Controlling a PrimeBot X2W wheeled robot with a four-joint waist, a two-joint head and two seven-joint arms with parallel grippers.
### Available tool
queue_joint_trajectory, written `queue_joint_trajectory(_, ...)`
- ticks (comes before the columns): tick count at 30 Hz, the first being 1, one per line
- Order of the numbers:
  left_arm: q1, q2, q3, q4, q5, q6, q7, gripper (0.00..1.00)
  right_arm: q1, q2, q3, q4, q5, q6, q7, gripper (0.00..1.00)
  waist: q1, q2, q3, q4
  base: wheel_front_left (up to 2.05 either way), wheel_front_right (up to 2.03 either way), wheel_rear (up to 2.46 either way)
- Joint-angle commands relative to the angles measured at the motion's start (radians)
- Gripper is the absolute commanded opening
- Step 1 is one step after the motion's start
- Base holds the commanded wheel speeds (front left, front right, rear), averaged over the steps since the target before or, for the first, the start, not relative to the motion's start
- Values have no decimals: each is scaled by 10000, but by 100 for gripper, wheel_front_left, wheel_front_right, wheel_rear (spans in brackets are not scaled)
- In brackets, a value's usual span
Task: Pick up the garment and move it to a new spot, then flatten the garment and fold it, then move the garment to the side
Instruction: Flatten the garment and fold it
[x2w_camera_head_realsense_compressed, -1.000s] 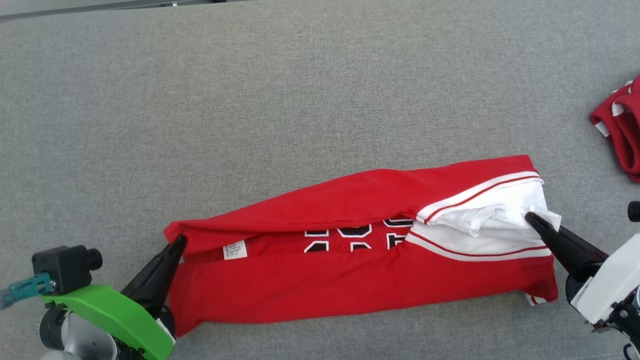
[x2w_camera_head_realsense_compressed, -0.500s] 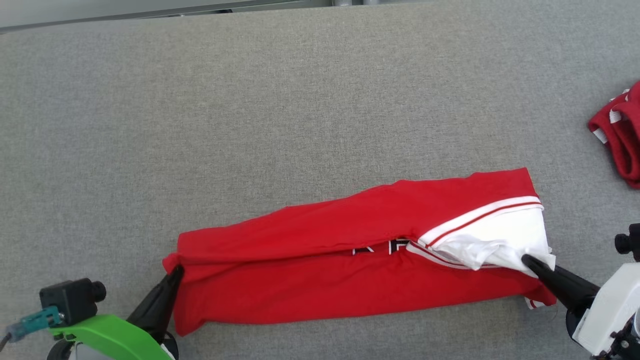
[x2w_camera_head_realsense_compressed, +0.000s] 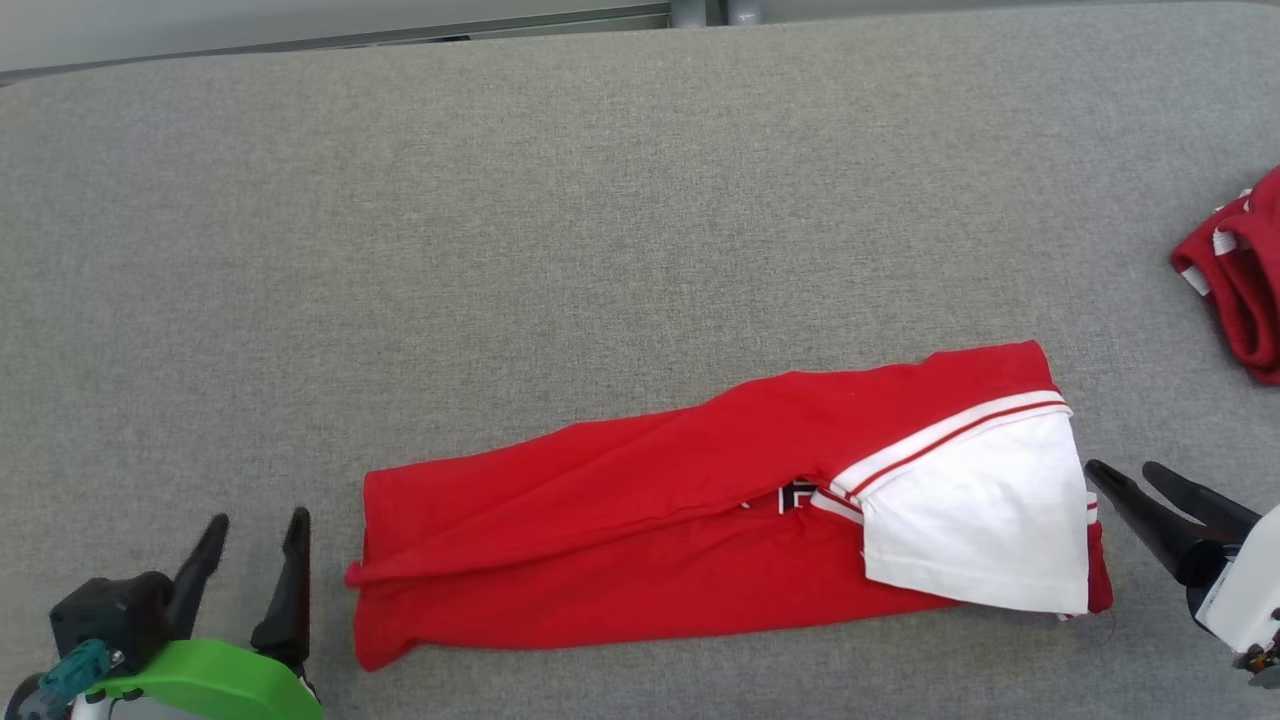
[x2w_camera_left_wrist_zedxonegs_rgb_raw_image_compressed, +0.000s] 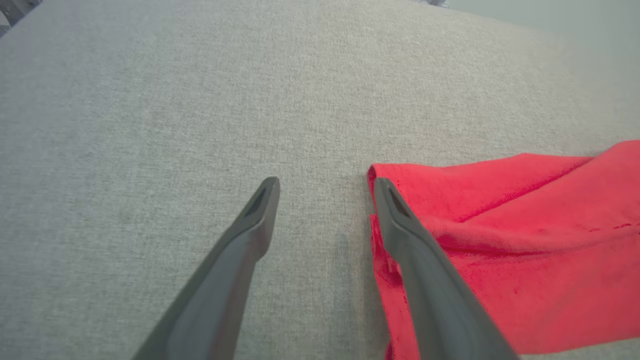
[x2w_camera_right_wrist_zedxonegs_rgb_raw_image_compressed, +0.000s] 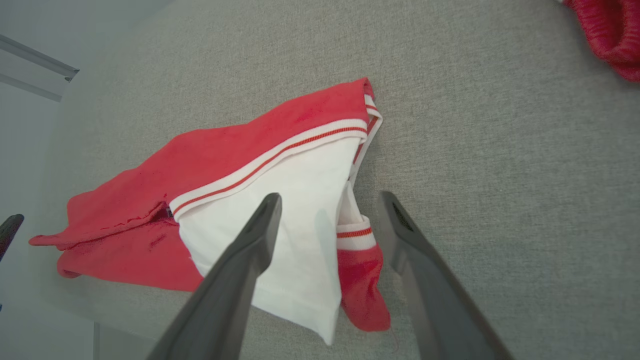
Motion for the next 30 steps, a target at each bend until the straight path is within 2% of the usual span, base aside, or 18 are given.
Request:
queue_joint_trajectory(1,-107,25,50,-79,254,240,-203,100,-170,62,-145,119,-137,4,207,100,1,89,-9,62,0,0,0)
queue_joint_trajectory(5,-115,-266,297,-372,765,812,-733,100,-654,276,-431,594,-585,4,965,100,1,89,27,270,0,0,0)
queue_joint_trajectory(9,-251,-556,410,-462,1274,946,-971,100,-1310,807,-511,1515,-942,4,1421,100,1,89,31,543,0,0,0)
queue_joint_trajectory(15,-344,-1083,538,-344,1761,624,-1105,100,-1817,1118,-553,3118,-1736,4,2009,100,1,89,-40,1057,0,0,0)
queue_joint_trajectory(18,-266,-1392,651,-130,1662,296,-1114,100,-1936,1706,-654,3923,-1516,6,2452,100,1,89,-94,1234,0,0,0)
queue_joint_trajectory(19,-258,-1482,694,-74,1676,181,-1110,100,-1998,1834,-644,4117,-1490,6,2549,49,1,89,-102,1267,0,0,0)
queue_joint_trajectory(20,-258,-1482,694,-74,1676,181,-1110,100,-1998,1834,-644,4117,-1490,6,2549,49,1,89,-102,1267,0,0,0)
queue_joint_trajectory(21,-238,-1639,725,-6,1585,68,-1112,100,-2092,2006,-685,4317,-1340,6,2602,0,1,89,-104,1305,0,0,0)
queue_joint_trajectory(25,-201,-1972,943,208,1665,-278,-1117,100,-2534,2294,-1115,4614,-763,6,2735,0,1,89,-160,1378,0,0,0)
queue_joint_trajectory(30,-33,-2225,1278,393,1748,-598,-1110,100,-2925,1706,-2321,4666,-759,-2,2855,0,1,89,-213,1370,0,0,0)
